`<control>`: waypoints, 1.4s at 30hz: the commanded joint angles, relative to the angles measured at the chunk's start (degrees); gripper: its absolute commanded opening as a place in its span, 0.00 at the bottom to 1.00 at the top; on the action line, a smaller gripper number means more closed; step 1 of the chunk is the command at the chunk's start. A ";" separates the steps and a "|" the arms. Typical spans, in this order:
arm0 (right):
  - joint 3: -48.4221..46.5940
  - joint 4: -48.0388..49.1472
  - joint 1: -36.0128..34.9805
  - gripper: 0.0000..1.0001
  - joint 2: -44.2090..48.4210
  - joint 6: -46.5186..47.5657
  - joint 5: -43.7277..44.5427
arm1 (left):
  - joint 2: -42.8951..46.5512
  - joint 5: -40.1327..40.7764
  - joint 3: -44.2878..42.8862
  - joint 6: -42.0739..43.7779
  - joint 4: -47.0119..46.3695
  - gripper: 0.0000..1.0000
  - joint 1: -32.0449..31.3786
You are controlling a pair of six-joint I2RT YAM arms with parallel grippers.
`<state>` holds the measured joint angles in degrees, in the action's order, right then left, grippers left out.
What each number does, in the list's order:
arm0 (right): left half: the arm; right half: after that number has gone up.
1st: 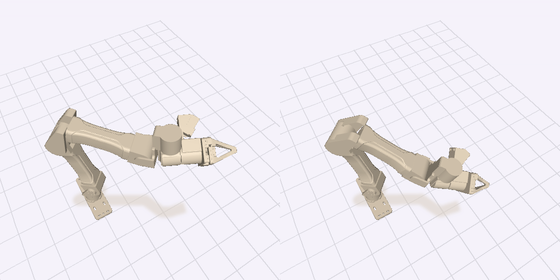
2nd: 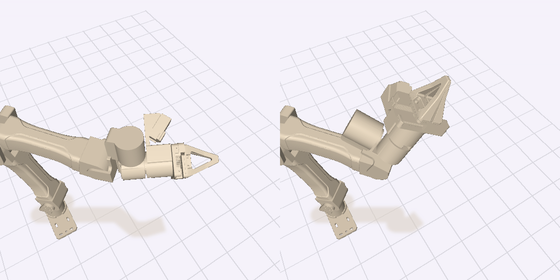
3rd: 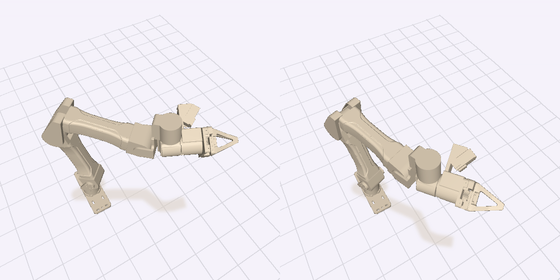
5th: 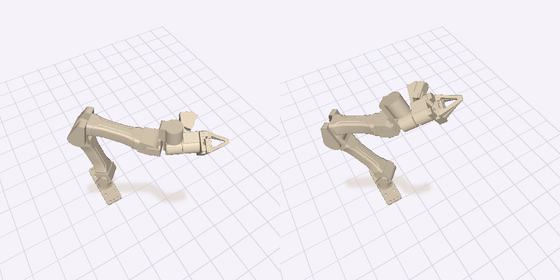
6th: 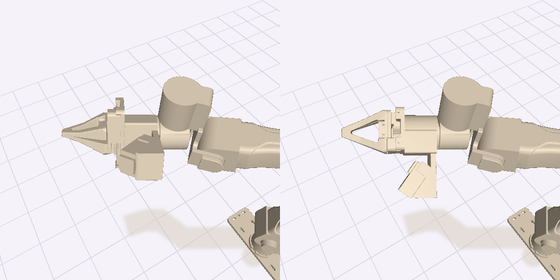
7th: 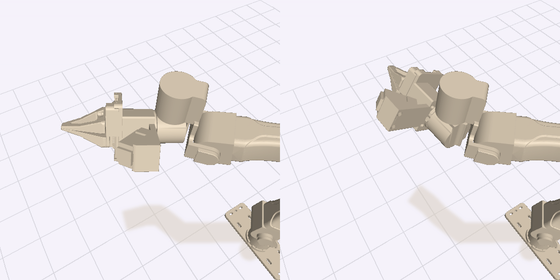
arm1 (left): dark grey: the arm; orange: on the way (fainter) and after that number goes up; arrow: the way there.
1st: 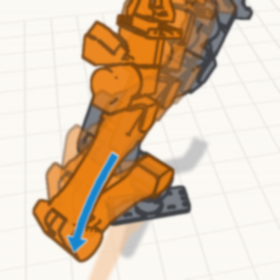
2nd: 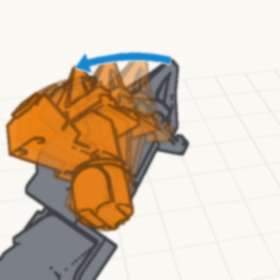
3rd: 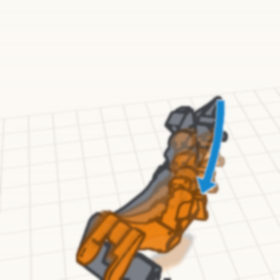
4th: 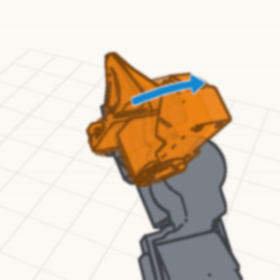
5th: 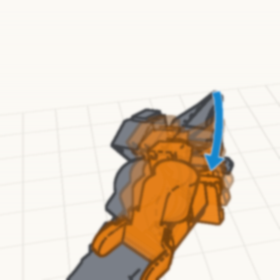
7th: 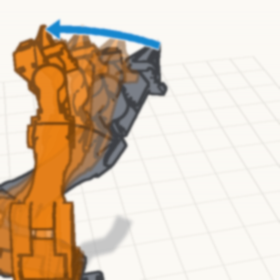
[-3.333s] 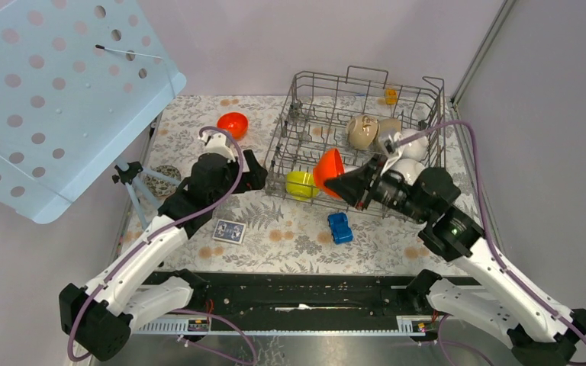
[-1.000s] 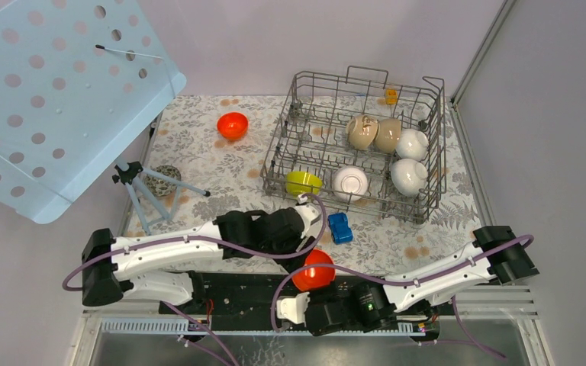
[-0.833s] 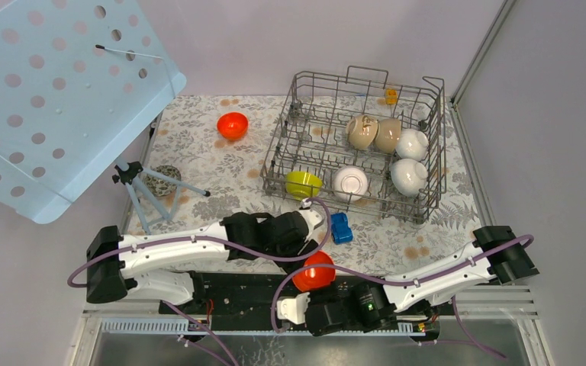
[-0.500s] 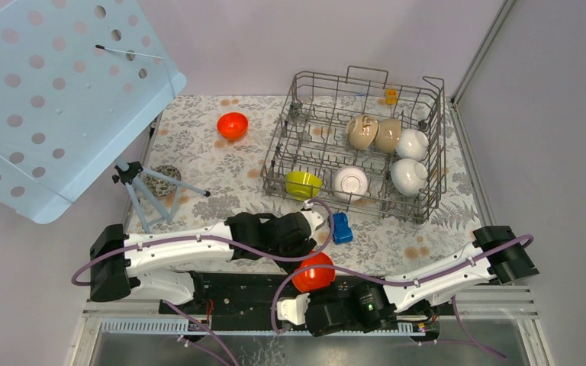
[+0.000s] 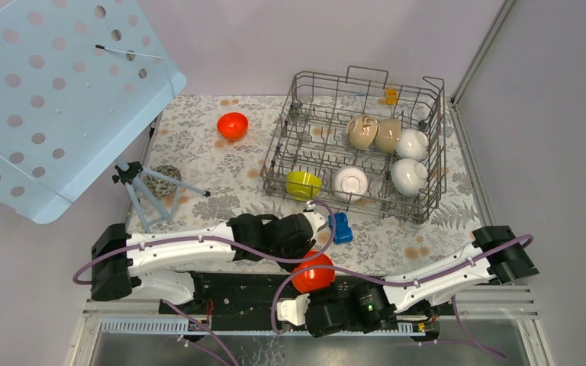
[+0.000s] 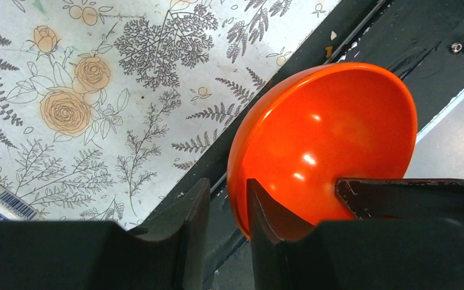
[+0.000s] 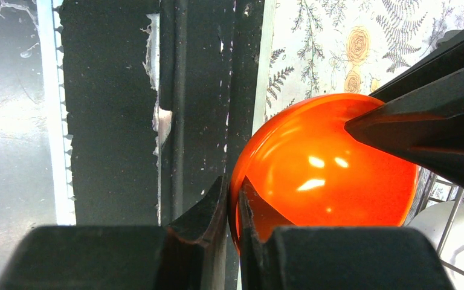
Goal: Unload the bowls from the dish rack
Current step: Place the bowl with the bowl.
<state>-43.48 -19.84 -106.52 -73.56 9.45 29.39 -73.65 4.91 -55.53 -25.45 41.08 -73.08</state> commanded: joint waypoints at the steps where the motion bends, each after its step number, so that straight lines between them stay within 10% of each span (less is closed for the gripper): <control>1: -1.77 2.22 -0.68 0.00 -0.36 0.84 1.76 | -0.08 -0.78 0.62 -0.38 -3.12 0.28 -0.74; 10: -1.53 3.18 -1.10 0.02 -1.06 0.03 3.10 | -0.47 -0.60 1.62 -1.30 -4.50 0.00 -1.76; 21: 1.21 9.69 -1.15 0.95 4.08 -7.67 7.61 | 2.03 4.98 5.07 -6.56 -8.48 0.00 -1.72; 36: 0.45 14.94 -0.71 1.00 14.55 -31.09 30.26 | 11.10 20.30 10.94 -26.23 -9.31 0.00 -0.47; 42: -3.66 4.64 8.88 0.97 13.37 -49.28 25.11 | 18.22 23.21 15.21 -38.07 -8.99 0.00 -0.48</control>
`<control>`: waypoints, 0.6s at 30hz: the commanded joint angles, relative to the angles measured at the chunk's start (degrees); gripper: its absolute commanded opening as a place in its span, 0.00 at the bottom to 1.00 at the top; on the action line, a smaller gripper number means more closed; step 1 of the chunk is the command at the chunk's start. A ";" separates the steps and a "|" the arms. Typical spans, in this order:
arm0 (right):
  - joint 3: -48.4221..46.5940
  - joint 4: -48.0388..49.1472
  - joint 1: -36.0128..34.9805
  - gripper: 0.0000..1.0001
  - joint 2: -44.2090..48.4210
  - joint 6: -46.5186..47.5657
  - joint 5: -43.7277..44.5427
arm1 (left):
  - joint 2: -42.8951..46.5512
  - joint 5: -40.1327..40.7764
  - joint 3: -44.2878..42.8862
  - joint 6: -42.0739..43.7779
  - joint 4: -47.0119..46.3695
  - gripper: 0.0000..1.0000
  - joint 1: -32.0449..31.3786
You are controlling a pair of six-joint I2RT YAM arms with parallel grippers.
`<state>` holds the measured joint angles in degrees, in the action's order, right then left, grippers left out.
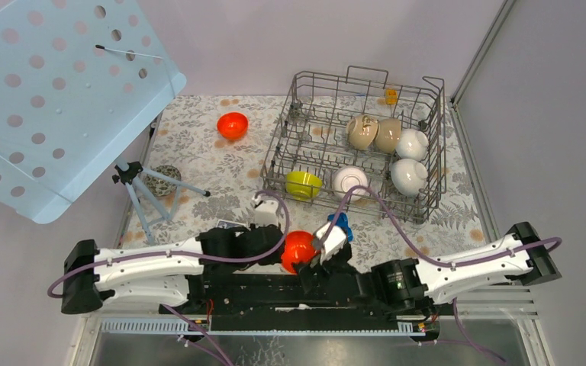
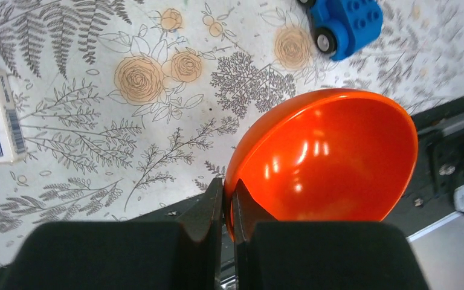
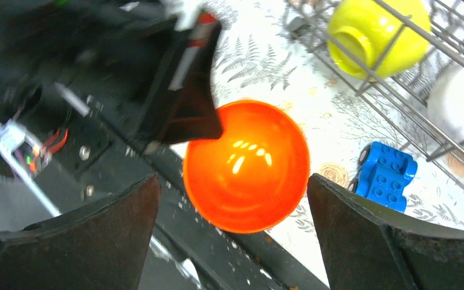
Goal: Unload the bowls from the dish rack
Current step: Place the bowl with the bowl.
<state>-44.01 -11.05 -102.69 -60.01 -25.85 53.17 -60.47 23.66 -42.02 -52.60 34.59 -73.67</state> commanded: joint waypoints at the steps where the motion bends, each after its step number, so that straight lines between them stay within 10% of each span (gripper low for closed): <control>1: -2.68 -3.61 5.73 0.94 -0.24 -15.28 1.11 | 6.41 4.78 2.31 -12.87 -2.28 0.00 0.12; 10: -2.44 -9.51 12.48 0.61 -1.97 -28.19 -1.46 | 9.70 6.65 2.66 -27.34 6.89 0.00 0.10; 18: -2.35 -6.19 18.56 0.53 -6.11 -26.73 -8.65 | 7.55 5.47 2.14 -29.97 7.79 0.00 0.10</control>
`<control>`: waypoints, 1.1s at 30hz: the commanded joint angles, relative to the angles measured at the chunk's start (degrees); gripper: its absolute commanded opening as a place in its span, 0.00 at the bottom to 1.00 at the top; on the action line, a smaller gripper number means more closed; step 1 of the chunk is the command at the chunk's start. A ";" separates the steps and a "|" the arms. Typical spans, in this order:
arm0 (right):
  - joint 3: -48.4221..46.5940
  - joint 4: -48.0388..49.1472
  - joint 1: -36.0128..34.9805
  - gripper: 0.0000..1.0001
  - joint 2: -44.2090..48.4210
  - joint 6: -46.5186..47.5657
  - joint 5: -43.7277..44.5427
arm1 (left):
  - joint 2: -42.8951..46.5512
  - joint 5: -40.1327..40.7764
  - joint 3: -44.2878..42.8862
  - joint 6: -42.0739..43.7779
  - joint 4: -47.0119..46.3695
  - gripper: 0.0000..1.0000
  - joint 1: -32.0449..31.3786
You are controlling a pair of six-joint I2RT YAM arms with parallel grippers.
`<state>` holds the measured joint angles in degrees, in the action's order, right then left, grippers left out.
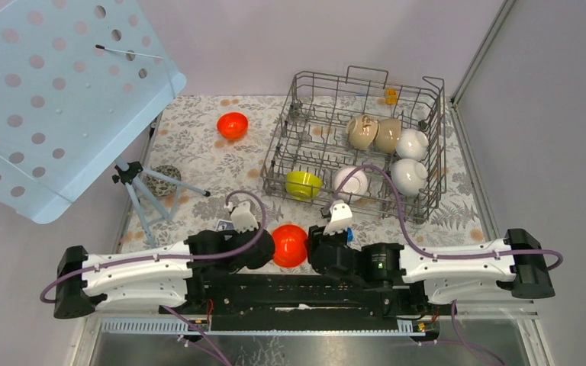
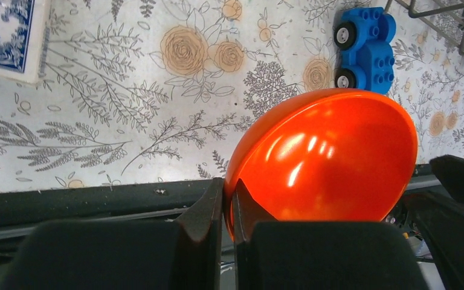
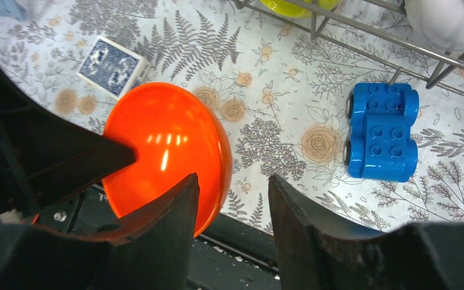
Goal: Unload the bowls from the dish rack
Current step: Place the bowl with the bowl.
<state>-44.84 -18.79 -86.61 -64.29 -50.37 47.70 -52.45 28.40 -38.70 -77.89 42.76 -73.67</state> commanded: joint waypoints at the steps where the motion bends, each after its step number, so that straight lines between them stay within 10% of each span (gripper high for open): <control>1: -1.35 1.82 2.90 0.50 -2.11 -2.19 -3.66 | -0.65 0.64 -1.27 -4.77 -0.35 0.00 0.10; 15: -2.02 3.18 5.55 0.39 -7.55 -0.47 -8.79 | -3.41 1.40 -3.24 -5.52 0.90 0.00 0.10; 27: -1.50 4.86 5.97 0.00 -9.77 -0.64 -12.47 | -3.35 1.74 -3.02 -3.64 0.87 0.01 0.10; 33: -1.60 3.22 6.01 0.00 -8.98 -1.60 -12.81 | -3.19 3.05 -4.23 -0.73 3.14 0.35 0.09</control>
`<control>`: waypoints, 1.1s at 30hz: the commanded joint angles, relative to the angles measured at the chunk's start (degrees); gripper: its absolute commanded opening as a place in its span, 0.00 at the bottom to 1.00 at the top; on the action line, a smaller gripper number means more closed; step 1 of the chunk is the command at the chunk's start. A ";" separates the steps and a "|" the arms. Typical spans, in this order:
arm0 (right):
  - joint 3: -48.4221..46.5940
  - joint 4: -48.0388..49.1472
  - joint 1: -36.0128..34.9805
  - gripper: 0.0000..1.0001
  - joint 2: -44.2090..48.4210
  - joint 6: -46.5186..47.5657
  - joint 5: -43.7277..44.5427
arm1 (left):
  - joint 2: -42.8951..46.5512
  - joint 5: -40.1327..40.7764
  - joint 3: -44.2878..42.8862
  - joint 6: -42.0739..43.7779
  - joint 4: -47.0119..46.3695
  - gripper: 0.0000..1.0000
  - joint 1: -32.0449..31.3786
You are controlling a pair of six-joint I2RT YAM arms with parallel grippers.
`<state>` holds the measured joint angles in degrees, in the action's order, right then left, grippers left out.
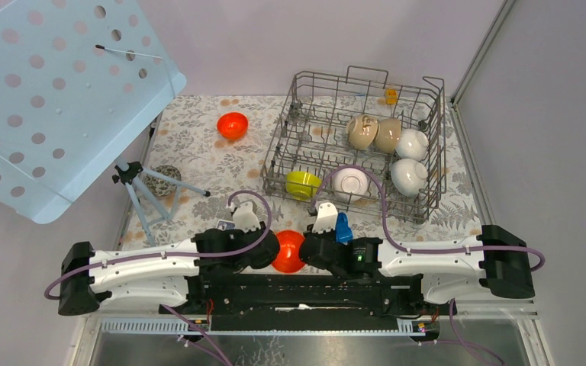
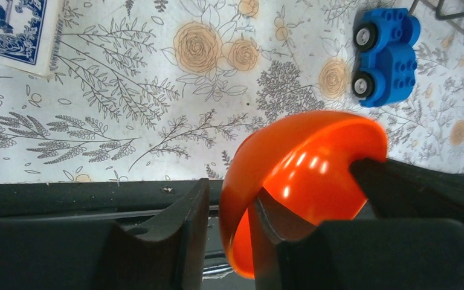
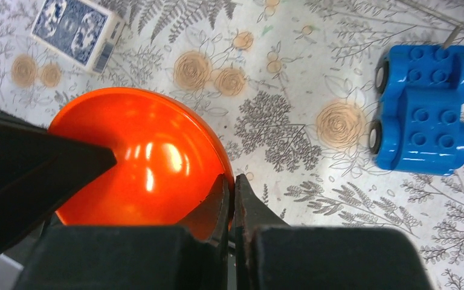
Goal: Unload the bowls from the dish rack
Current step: Place the bowl with the bowl.
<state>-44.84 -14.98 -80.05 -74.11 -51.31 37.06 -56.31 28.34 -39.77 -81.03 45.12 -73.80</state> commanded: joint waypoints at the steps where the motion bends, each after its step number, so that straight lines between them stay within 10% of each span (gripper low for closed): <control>1: -1.65 -0.95 -0.61 0.00 0.93 -0.84 -2.09 | 0.62 3.65 -3.53 2.78 1.64 0.40 0.23; 12: -1.45 -2.34 -0.29 0.00 1.00 -2.52 -1.88 | -2.11 5.84 -6.04 8.02 5.15 0.55 0.23; 33: -0.95 -3.91 0.68 0.00 0.98 -2.90 -0.23 | -8.32 1.72 -9.39 13.23 5.06 0.34 -2.77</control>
<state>-44.84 -18.96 -80.03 -74.08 -52.73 34.46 -64.36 30.89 -46.83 -68.49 50.02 -75.66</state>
